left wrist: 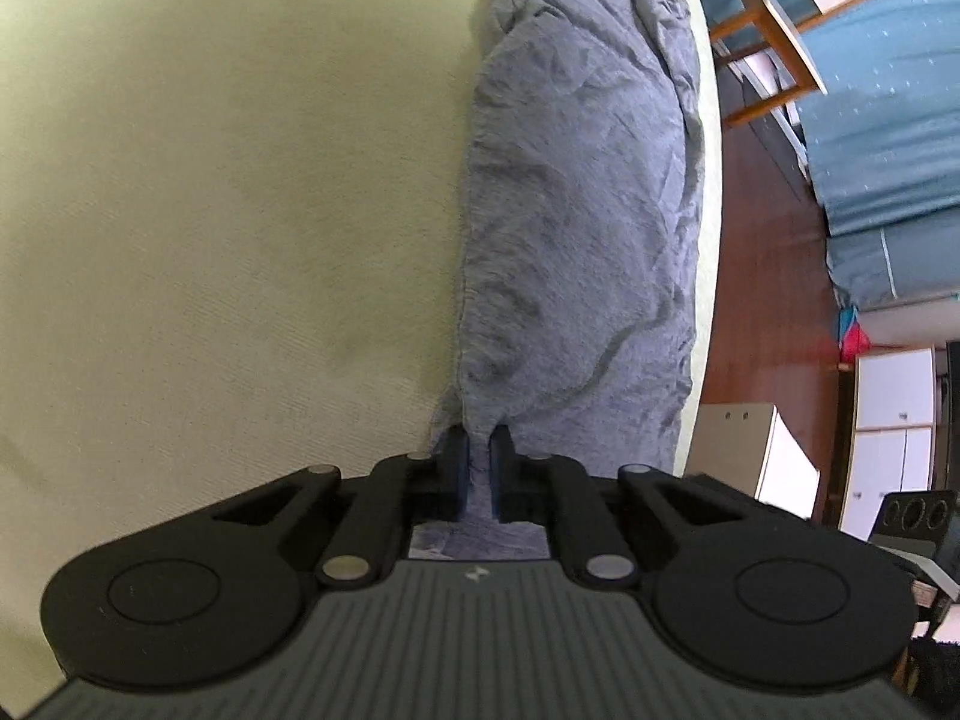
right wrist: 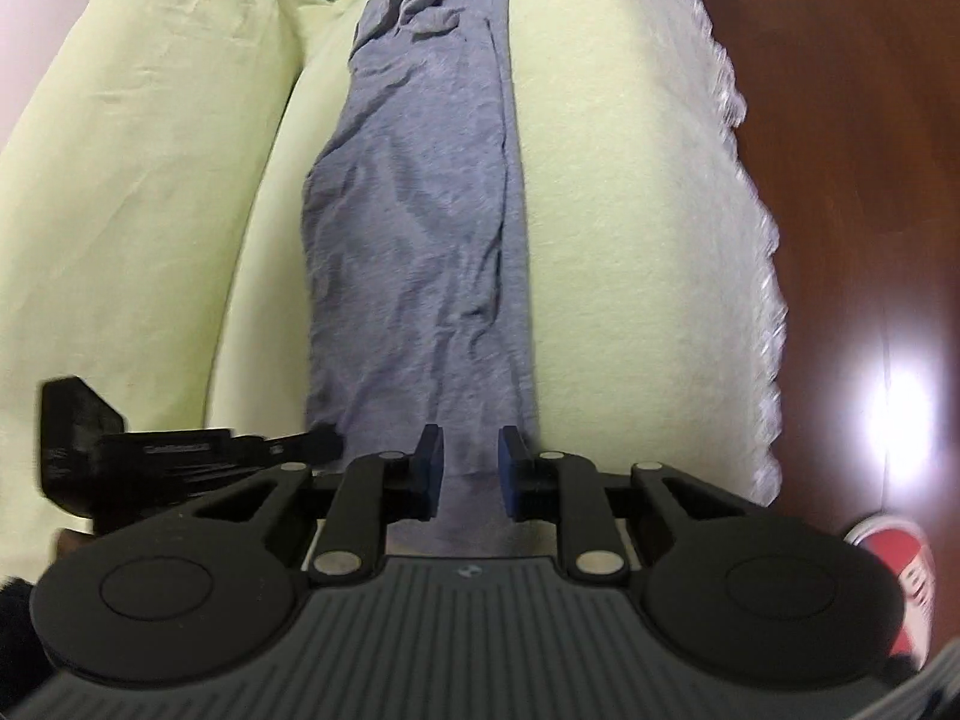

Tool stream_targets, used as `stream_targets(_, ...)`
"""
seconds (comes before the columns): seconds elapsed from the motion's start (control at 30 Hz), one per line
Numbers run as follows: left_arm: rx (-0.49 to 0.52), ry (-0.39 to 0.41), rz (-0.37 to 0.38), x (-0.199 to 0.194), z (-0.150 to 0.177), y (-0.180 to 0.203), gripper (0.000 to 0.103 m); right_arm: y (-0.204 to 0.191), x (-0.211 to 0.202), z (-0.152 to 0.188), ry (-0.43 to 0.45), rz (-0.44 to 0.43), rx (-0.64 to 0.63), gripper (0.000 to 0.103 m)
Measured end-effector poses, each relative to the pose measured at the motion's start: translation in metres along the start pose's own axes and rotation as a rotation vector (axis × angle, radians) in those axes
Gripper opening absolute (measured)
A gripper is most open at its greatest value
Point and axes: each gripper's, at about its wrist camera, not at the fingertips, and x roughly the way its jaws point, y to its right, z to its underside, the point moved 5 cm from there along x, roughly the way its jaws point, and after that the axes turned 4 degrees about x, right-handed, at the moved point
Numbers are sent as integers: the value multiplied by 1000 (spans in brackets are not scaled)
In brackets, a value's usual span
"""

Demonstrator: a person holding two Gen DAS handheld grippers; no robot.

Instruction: Fold clothes

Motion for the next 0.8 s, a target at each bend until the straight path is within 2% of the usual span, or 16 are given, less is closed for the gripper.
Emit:
stream_targets(0.2, -6, -8, 35, 6, -4, -9, 9, 9, 5, 8, 35, 22, 56, 18)
stream_targets(0.33, -11, -10, 50, 14, -12, -10, 9, 4, 10, 10, 43, 23, 11, 18)
stream_targets(0.4, -2, -11, 50, 13, -12, -11, 9, -1, 12, 10, 43, 30, -43, 10)
stream_targets(0.43, 0, -11, 50, 13, -13, -10, 9, -2, 14, 10, 42, 30, -61, 2)
stream_targets(0.53, -24, -14, 49, 11, -14, -10, 5, -5, 11, 7, 38, 6, -67, 1)
stream_targets(0.63, 15, -11, 15, 6, -16, 0, 4, -13, -2, -2, 35, -13, -52, 1)
stream_targets(0.8, 55, -11, 13, -5, -15, 10, 4, -22, -18, -14, 11, -19, -84, 1)
